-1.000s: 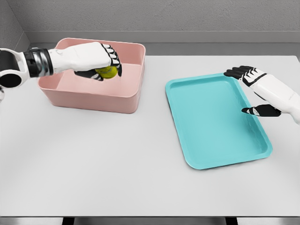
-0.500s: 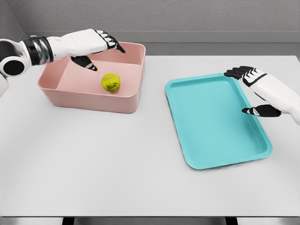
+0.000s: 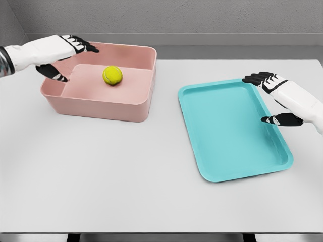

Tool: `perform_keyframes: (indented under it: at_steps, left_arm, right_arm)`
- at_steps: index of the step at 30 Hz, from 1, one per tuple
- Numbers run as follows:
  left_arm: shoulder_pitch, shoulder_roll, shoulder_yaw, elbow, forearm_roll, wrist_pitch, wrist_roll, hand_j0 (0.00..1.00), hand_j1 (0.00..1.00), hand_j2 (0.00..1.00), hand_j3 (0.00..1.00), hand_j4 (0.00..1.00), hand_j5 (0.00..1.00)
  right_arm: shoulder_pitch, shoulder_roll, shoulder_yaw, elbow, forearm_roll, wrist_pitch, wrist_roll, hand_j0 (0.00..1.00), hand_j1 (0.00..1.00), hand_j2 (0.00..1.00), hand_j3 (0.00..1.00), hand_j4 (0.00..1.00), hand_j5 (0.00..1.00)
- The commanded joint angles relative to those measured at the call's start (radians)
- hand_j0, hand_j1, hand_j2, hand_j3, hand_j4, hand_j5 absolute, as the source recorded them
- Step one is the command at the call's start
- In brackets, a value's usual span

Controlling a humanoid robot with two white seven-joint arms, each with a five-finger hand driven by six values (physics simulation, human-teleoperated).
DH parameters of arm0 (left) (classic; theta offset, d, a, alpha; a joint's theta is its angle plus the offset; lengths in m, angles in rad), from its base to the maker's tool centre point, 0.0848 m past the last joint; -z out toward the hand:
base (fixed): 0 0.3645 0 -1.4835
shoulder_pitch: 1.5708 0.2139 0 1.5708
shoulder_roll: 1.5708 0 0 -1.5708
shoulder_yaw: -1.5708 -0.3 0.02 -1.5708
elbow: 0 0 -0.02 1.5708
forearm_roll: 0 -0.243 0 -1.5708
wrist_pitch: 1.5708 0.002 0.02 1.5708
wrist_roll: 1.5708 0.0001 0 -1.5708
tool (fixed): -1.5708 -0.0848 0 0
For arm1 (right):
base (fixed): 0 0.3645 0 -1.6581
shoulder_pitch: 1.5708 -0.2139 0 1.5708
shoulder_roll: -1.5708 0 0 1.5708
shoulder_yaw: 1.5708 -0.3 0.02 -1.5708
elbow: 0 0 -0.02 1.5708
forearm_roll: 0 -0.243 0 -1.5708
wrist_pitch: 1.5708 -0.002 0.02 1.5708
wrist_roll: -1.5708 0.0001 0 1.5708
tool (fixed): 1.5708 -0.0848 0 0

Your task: Put the tennis from the blue tray into the pink basket with both arms

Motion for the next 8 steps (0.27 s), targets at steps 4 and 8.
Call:
perform_keyframes:
  at_steps: [4, 8]
  left_arm:
    - [0.041, 0.099, 0.029, 0.005, 0.054, 0.002, 0.002, 1.0, 1.0, 1.0, 1.0, 1.0, 1.0]
    - [0.063, 0.12, 0.037, 0.014, 0.089, 0.002, 0.002, 1.0, 1.0, 1.0, 1.0, 1.0, 1.0]
  right_arm:
    - [0.0, -0.001, 0.0, 0.0, -0.007, 0.002, -0.001, 1.0, 1.0, 1.0, 1.0, 1.0, 1.0]
    - [0.0, -0.001, 0.0, 0.001, -0.007, 0.002, -0.001, 1.0, 1.0, 1.0, 1.0, 1.0, 1.0]
